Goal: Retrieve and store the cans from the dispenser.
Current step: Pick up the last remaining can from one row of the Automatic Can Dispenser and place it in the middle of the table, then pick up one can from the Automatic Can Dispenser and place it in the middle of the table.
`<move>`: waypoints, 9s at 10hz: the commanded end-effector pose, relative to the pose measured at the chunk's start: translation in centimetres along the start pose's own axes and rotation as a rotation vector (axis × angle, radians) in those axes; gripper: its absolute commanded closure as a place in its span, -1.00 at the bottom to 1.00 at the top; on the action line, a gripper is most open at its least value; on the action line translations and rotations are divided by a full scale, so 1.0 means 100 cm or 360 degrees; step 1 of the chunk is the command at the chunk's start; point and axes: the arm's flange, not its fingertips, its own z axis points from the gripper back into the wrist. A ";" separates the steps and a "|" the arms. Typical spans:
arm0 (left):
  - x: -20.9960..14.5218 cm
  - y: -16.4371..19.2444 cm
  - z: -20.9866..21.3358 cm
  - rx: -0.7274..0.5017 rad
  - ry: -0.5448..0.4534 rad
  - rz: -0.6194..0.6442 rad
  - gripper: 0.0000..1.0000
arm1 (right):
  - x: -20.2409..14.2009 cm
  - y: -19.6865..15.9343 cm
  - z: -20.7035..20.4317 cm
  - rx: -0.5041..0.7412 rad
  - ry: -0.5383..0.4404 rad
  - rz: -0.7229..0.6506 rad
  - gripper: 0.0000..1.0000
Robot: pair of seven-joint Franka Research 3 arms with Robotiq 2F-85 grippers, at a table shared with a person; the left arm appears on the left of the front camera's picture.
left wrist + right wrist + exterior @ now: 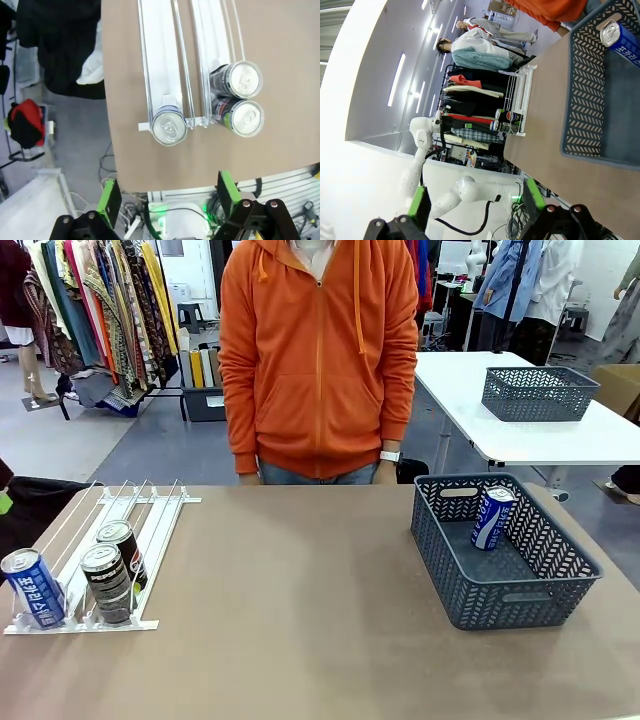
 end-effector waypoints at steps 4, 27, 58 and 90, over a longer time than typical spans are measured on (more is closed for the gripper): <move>0.024 -0.001 -0.091 0.0043 0.0145 0.0209 -1.00 | 0.003 0.005 0.000 0.0019 -0.0011 0.0009 -1.00; 0.021 -0.011 -0.018 -0.0084 0.0047 0.0140 1.00 | 0.003 0.005 0.000 0.0019 -0.0011 0.0009 -1.00; 0.083 -0.455 -0.158 -0.0126 0.0220 -0.0733 -1.00 | 0.003 0.005 0.000 0.0019 -0.0011 0.0009 -1.00; 0.010 -0.021 0.009 -0.0085 0.0066 -0.0045 -1.00 | 0.003 0.005 0.000 0.0019 -0.0011 0.0009 -1.00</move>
